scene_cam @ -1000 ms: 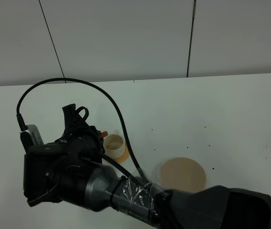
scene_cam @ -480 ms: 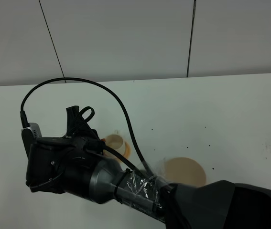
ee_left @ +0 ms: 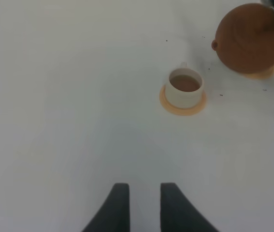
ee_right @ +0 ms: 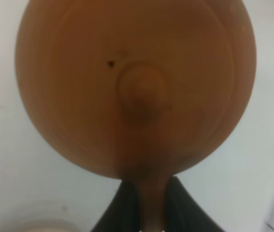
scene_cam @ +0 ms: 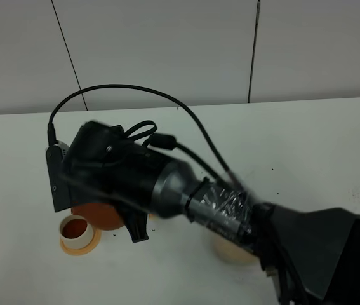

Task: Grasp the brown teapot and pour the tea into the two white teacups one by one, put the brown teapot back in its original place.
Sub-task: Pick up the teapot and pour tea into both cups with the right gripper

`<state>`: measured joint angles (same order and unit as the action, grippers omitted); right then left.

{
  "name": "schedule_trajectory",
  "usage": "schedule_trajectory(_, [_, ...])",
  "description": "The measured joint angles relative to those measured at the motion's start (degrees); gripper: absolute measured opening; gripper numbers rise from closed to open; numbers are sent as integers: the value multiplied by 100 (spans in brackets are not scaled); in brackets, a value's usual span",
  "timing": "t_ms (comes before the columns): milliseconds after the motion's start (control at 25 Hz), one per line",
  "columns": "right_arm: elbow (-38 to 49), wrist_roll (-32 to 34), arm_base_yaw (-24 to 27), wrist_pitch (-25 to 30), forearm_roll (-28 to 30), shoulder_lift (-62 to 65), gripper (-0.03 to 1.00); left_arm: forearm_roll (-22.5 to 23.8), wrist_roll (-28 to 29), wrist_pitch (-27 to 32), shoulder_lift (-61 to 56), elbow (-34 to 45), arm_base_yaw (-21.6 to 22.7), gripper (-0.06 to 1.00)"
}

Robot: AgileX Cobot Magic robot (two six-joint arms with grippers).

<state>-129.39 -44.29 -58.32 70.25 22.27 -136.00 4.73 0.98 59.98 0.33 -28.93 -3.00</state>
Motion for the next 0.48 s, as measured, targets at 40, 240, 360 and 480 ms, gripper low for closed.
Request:
schedule_trajectory(40, [-9,-152,69,5,-236,12,9,0,0,0,0,0,0,23])
schedule_trajectory(240, [-15,-584,380,19,-1495,19,9,0,0,-5,0,0,0,23])
schedule_trajectory(360, [-20,-595,443,25,-1887,19,9,0,0,-2,0,0,0,23])
schedule_trajectory(480, [-20,-353,463,25,-2041,19,9,0,6,-2,0,0,0,23])
